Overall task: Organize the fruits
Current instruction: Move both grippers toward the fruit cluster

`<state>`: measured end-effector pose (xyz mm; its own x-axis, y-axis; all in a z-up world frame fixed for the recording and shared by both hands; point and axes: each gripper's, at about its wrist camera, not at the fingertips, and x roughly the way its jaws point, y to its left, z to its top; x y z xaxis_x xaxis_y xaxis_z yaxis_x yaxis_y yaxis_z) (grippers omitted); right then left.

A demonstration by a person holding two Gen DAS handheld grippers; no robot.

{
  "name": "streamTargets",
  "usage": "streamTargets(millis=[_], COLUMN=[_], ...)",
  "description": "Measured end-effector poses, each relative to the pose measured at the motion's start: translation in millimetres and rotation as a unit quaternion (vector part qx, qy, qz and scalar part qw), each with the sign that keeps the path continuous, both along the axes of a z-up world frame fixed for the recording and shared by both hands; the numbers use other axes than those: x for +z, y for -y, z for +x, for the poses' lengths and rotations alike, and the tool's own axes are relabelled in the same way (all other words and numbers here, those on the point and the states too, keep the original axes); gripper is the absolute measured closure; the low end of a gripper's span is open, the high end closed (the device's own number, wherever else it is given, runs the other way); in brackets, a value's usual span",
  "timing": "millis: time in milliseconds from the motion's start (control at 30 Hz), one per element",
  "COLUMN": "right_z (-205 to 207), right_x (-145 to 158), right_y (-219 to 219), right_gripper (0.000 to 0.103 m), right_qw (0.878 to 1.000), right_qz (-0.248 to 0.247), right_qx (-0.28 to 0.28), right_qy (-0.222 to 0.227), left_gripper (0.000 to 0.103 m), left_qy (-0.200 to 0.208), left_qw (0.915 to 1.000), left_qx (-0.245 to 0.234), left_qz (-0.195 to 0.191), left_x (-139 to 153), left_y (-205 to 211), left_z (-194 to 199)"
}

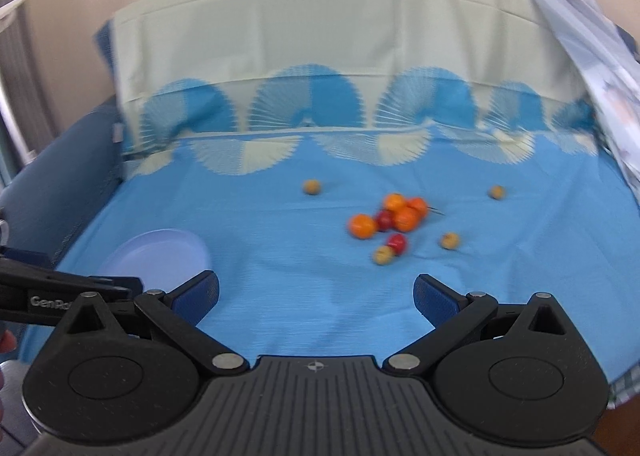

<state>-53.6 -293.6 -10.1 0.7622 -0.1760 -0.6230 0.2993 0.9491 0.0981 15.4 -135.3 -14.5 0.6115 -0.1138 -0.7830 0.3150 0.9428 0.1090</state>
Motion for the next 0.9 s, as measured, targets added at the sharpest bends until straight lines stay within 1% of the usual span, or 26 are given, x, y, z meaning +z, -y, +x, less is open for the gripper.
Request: streamTargets(millis=[33, 200, 300, 433, 533, 600, 700, 900], right_z=[-0.1, 2.9, 8.6, 26.7, 50.2, 67.6, 96.0, 140.6], right_x=[-3.8, -26.2, -43.2, -69.5, -92.8, -107.9, -129.5, -163.0], right_y=[9.8, 55.8, 82.2, 114.7, 134.0, 144.1, 161.4, 186.0], right_gripper=[0.0, 0.0, 0.0, 0.0, 0.0, 0.0, 0.0, 0.0], right_qw=[1.0, 0.997, 0.993, 0.987, 0.983, 0.981, 0.98, 0.983], right_qz=[0.001, 0.005, -0.003, -0.012, -0.026, -0.031, -0.027, -0.017], right_qx=[-0.014, -0.082, -0.12, -0.157, -0.177, -0.185, -0.187, -0.156], right_qy=[-0.001, -0.013, -0.021, -0.032, -0.043, -0.049, -0.064, -0.09], left_gripper=[0.0, 0.0, 0.0, 0.0, 0.0, 0.0, 0.0, 0.0], left_qy=[0.0, -0.03, -0.037, -0.048, -0.07, -0.085, -0.096, -0.124], left_qw=[1.0, 0.9987, 0.9975, 0.996, 0.9946, 0.9935, 0.9925, 0.9885], left_qx=[-0.007, -0.041, -0.061, -0.074, -0.076, -0.076, -0.076, -0.086], left_qz=[-0.001, -0.011, -0.001, 0.009, 0.005, -0.002, -0.001, 0.009], left_x=[-3.8, -30.4, -50.7, -81.8, -107.5, -121.1, -139.7, -176.2], left_y=[10.6, 63.8, 98.0, 137.9, 161.7, 176.4, 197.5, 224.2], left_z=[5.3, 40.1, 63.9, 101.4, 135.9, 156.6, 181.8, 216.6])
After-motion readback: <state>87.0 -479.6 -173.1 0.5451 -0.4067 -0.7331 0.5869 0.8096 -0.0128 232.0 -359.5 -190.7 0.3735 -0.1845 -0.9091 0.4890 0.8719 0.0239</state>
